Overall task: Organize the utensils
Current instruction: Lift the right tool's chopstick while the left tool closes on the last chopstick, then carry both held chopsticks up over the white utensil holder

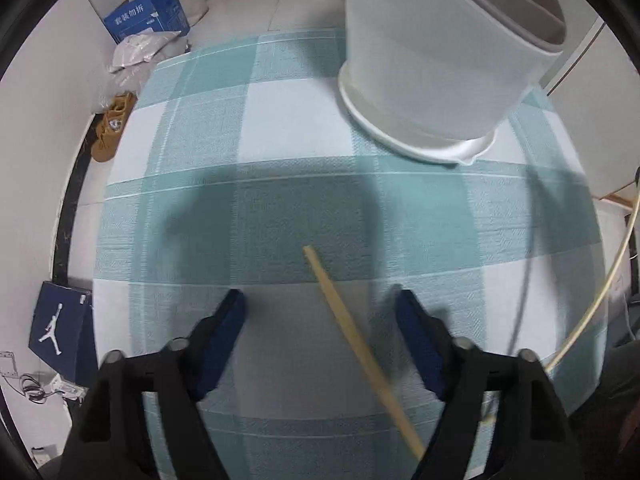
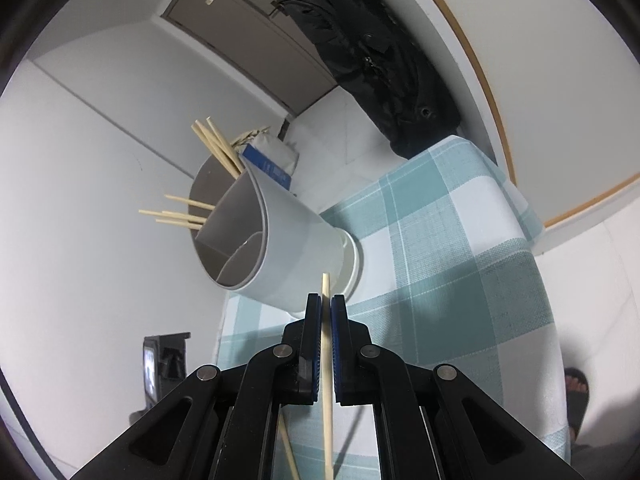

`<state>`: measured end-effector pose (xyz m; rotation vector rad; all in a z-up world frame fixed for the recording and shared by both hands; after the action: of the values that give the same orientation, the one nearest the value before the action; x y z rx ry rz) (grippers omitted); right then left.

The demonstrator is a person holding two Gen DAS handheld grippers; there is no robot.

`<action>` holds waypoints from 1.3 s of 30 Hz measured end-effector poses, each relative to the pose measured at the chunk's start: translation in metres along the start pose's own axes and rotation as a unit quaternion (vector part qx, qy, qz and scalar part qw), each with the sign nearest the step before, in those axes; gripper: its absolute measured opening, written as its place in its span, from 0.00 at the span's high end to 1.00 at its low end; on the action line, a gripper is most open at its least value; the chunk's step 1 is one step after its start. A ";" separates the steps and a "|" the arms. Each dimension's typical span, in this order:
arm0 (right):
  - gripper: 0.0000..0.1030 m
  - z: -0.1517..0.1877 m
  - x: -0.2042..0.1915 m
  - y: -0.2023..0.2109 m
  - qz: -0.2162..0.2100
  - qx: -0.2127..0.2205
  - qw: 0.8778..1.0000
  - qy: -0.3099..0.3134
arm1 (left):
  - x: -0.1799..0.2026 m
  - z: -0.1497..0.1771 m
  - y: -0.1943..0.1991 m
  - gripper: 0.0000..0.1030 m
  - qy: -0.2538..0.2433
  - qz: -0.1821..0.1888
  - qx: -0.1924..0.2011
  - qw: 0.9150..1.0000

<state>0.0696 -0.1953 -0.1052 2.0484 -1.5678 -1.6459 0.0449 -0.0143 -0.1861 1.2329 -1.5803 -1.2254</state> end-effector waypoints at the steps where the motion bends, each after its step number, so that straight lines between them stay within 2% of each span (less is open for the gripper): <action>1: 0.96 -0.001 0.000 0.002 -0.001 0.002 1.000 -0.002 | 0.000 -0.001 0.000 0.42 0.000 0.001 0.001 1.000; 3: 0.96 -0.003 0.001 0.004 -0.003 0.005 1.000 -0.001 | 0.003 -0.002 0.002 0.57 -0.004 0.001 0.007 1.000; 6: 0.96 -0.004 0.002 0.008 0.001 0.010 1.000 0.005 | 0.010 -0.004 0.004 0.73 -0.007 0.004 0.013 1.000; 10: 0.96 -0.003 0.003 0.014 0.000 0.013 1.000 0.007 | 0.013 -0.008 0.001 0.80 0.000 0.003 0.030 1.000; 12: 0.96 0.000 0.004 0.015 0.002 0.012 1.000 0.010 | 0.014 -0.013 0.000 0.94 0.001 0.007 0.037 0.999; 13: 0.96 0.001 0.003 0.017 0.004 0.013 1.000 0.012 | 0.016 -0.015 -0.001 0.96 0.003 0.014 0.038 0.999; 18: 0.96 0.003 0.004 0.027 0.008 0.026 0.999 0.019 | 0.024 -0.024 -0.003 0.98 -0.015 0.005 0.054 0.998; 24: 0.96 0.007 0.004 0.038 0.015 0.041 0.999 0.022 | 0.026 -0.026 0.000 0.99 -0.002 0.029 0.066 0.997; 30: 0.96 0.010 -0.003 0.042 0.019 0.053 0.998 0.037 | 0.023 -0.029 0.032 0.99 0.010 0.035 0.129 0.991; 34: 0.96 0.013 -0.013 0.046 0.017 0.066 0.996 0.057 | 0.015 -0.030 0.073 0.99 0.029 0.039 0.211 0.976; 36: 0.96 0.014 -0.020 0.049 0.012 0.072 0.995 0.069 | 0.015 -0.029 0.098 0.99 0.032 0.046 0.255 0.965; 39: 0.96 0.017 -0.030 0.052 0.008 0.083 0.992 0.091 | 0.018 -0.026 0.118 0.99 0.029 0.046 0.294 0.954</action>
<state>0.0262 -0.1896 -0.0605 2.1879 -1.7007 -1.3198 0.0380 -0.0296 -0.0647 1.5151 -2.0112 -0.6611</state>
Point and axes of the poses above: each gripper's, at about its wrist camera, not at the fingertips, and y roughly against the way its jaws point, x to its right, z to its underside, the point moved 7 cm from there along -y, roughly the way its jaws point, and after that the axes turned 6 degrees about -y, right-handed, at the moved point
